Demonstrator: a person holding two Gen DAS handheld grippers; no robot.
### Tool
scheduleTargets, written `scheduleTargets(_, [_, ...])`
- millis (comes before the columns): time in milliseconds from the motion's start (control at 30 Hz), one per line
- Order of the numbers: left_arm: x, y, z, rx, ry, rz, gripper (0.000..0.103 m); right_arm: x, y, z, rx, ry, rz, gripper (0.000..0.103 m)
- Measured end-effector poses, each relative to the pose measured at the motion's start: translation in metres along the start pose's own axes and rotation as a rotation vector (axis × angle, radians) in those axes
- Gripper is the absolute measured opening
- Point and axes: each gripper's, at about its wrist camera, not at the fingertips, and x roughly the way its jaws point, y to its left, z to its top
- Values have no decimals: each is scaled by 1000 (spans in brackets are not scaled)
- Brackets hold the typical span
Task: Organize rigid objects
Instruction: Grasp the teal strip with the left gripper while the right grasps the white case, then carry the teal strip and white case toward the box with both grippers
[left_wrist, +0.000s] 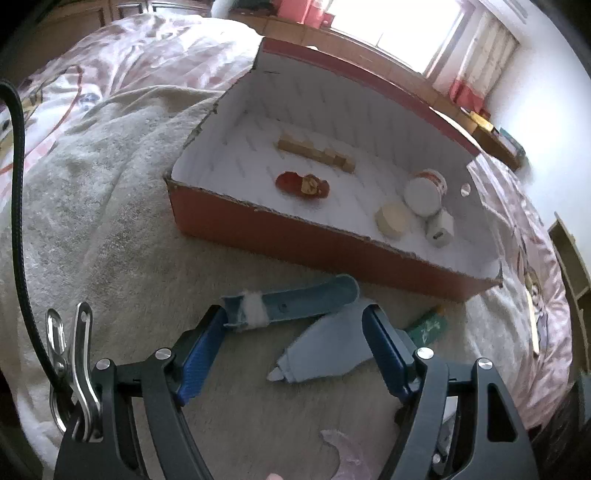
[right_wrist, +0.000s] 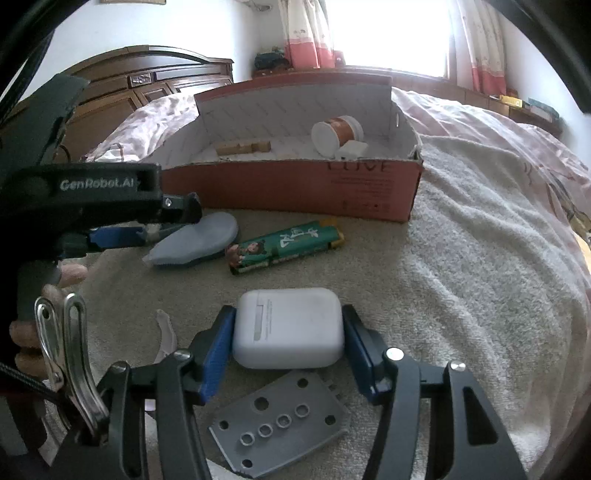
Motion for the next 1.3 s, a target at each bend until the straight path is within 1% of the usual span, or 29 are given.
scheduleTargets(67, [1,3,2,-34,-4,-15,77,0,0,-1,-1,-2,0,60])
scheduleTargets(167, [3,5,5,-60,-12,-18,77,-1,0,-1,-5,-2,-1,61])
scheduleTargets(267, [7,2,8,-68,-11,-10,77,0,0,-1,-8,-2,-2,62])
scheduleTargets(433, [13,-4,10,-56,-11,25,77,0,1,-1,-9,-2,-2,62])
scheduleTargets(700, [8,-7,5,-9,-19,43,77,0,1,-1,-7,-3,-1,62])
scheduleTargets(1000, [-10,1,-6,79,-36,111,77,0,1,-1,-6,-4,0,62])
scheduleTargets(1133, [-17,3,-13,136,-56,146,77,-1,2,-1,-4,-7,3,62])
scheduleTargets(1167, [-19,4,-15,150,-60,151,77,-1,2,-1,-2,-8,1,60])
scheduleTargets(1300, [-24,4,-18,176,-66,140,77,-2,1,0,8,-11,4,59])
